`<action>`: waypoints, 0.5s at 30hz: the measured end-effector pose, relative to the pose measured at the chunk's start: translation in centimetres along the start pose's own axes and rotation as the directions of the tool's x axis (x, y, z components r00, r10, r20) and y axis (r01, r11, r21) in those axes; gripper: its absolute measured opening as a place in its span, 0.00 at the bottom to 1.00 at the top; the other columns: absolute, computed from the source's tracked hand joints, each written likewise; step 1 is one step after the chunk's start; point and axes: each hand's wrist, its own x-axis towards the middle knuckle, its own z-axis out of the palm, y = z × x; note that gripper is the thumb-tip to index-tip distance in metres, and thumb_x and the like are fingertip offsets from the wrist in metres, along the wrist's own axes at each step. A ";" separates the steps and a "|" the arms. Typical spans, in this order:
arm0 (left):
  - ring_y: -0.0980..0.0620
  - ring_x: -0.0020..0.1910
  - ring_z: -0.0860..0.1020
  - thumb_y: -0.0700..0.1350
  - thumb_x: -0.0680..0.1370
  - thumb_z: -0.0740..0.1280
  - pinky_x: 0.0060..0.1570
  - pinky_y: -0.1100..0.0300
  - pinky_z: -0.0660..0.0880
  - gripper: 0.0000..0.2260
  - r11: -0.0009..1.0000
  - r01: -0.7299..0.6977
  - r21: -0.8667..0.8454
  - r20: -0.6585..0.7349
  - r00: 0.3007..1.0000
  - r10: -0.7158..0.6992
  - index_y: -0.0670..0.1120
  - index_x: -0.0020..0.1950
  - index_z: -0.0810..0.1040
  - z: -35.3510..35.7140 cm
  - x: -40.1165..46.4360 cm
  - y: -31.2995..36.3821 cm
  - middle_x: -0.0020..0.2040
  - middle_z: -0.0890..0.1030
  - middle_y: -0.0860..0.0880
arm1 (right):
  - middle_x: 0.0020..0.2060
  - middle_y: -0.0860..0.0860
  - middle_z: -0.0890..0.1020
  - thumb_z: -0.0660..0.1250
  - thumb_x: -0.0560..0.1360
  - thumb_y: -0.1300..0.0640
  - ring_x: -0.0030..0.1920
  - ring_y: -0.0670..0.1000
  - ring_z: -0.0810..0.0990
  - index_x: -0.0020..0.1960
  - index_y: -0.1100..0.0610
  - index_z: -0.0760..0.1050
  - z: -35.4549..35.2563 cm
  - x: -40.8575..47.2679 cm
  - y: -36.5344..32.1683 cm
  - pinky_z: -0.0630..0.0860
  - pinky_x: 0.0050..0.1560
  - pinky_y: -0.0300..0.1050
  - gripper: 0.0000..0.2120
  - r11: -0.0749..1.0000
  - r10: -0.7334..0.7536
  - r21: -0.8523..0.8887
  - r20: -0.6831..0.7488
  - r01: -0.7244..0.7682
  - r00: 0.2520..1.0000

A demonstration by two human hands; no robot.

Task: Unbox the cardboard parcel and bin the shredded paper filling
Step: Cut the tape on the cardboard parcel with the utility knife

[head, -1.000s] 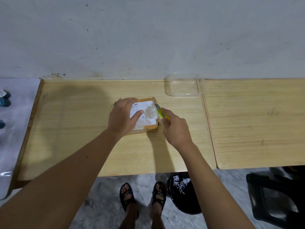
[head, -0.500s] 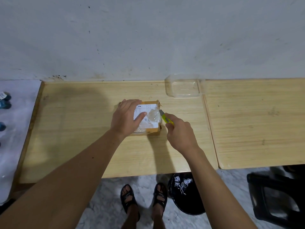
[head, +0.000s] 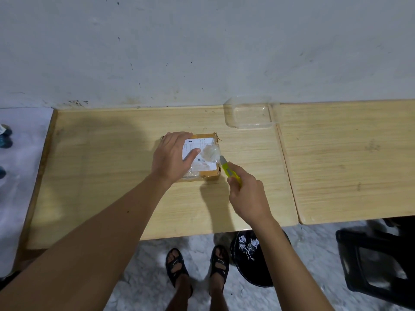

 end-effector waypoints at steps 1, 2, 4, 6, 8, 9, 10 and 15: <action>0.49 0.64 0.77 0.55 0.79 0.71 0.72 0.49 0.71 0.20 1.000 -0.001 0.000 0.004 1.000 0.001 0.46 0.66 0.80 0.0 0.0 0.0 0.63 0.82 0.49 | 0.33 0.42 0.80 0.60 0.84 0.60 0.27 0.42 0.76 0.73 0.44 0.73 -0.1 -0.2 0.1 0.69 0.30 0.32 0.21 1.000 -0.005 -0.001 0.010 0.005 1.000; 0.49 0.64 0.77 0.55 0.79 0.71 0.71 0.49 0.72 0.20 1.000 -0.001 0.001 0.005 1.000 0.001 0.46 0.66 0.80 0.0 0.0 0.0 0.62 0.82 0.49 | 0.31 0.43 0.80 0.60 0.84 0.60 0.28 0.42 0.76 0.74 0.44 0.73 -0.1 -0.4 0.2 0.69 0.30 0.33 0.21 1.000 -0.013 -0.006 0.020 0.013 1.000; 0.49 0.64 0.77 0.55 0.79 0.71 0.70 0.49 0.73 0.20 1.000 -0.001 0.002 0.002 1.000 0.001 0.46 0.66 0.80 -0.1 0.0 0.1 0.62 0.82 0.49 | 0.32 0.45 0.81 0.60 0.84 0.60 0.29 0.42 0.76 0.74 0.43 0.73 -0.3 -1.0 0.4 0.71 0.30 0.34 0.21 1.000 -0.022 -0.013 0.031 0.022 0.999; 0.50 0.64 0.77 0.56 0.79 0.71 0.69 0.49 0.73 0.20 1.000 0.016 0.004 0.011 1.000 -0.016 0.46 0.66 0.80 -0.2 0.0 0.2 0.63 0.82 0.50 | 0.35 0.46 0.83 0.61 0.84 0.59 0.31 0.39 0.77 0.74 0.44 0.73 -0.5 -1.3 0.6 0.71 0.32 0.31 0.21 0.999 -0.025 -0.020 0.023 0.026 0.999; 0.49 0.64 0.77 0.57 0.79 0.70 0.67 0.51 0.73 0.20 0.997 0.076 0.018 0.016 0.997 -0.076 0.47 0.66 0.79 -0.1 0.1 0.4 0.63 0.82 0.50 | 0.36 0.47 0.83 0.61 0.84 0.59 0.32 0.37 0.77 0.73 0.46 0.73 -0.7 -1.1 0.7 0.69 0.32 0.29 0.20 0.999 -0.031 -0.019 -0.013 0.030 0.999; 0.49 0.63 0.78 0.58 0.79 0.69 0.66 0.52 0.72 0.21 0.993 0.117 0.026 0.012 0.993 -0.118 0.47 0.66 0.79 0.1 0.2 0.6 0.62 0.82 0.50 | 0.36 0.46 0.82 0.61 0.84 0.59 0.32 0.37 0.77 0.73 0.46 0.73 -0.8 -1.2 0.7 0.69 0.32 0.28 0.19 1.000 -0.027 -0.013 -0.039 0.026 0.999; 0.48 0.62 0.78 0.59 0.78 0.69 0.65 0.53 0.72 0.21 0.987 0.160 0.031 0.008 0.987 -0.160 0.47 0.65 0.80 0.1 0.3 0.9 0.61 0.82 0.51 | 0.35 0.45 0.82 0.61 0.84 0.58 0.33 0.37 0.77 0.73 0.46 0.73 -0.9 -1.3 0.8 0.68 0.31 0.28 0.19 1.000 -0.016 -0.001 -0.068 0.016 0.998; 0.47 0.55 0.80 0.63 0.74 0.73 0.57 0.53 0.72 0.23 0.948 0.307 0.086 0.014 0.951 -0.309 0.47 0.58 0.81 -0.3 0.5 2.5 0.53 0.83 0.51 | 0.31 0.43 0.79 0.62 0.83 0.57 0.27 0.42 0.76 0.72 0.45 0.73 -1.2 -2.1 1.1 0.67 0.30 0.32 0.19 1.000 0.009 0.016 -0.141 -0.007 0.990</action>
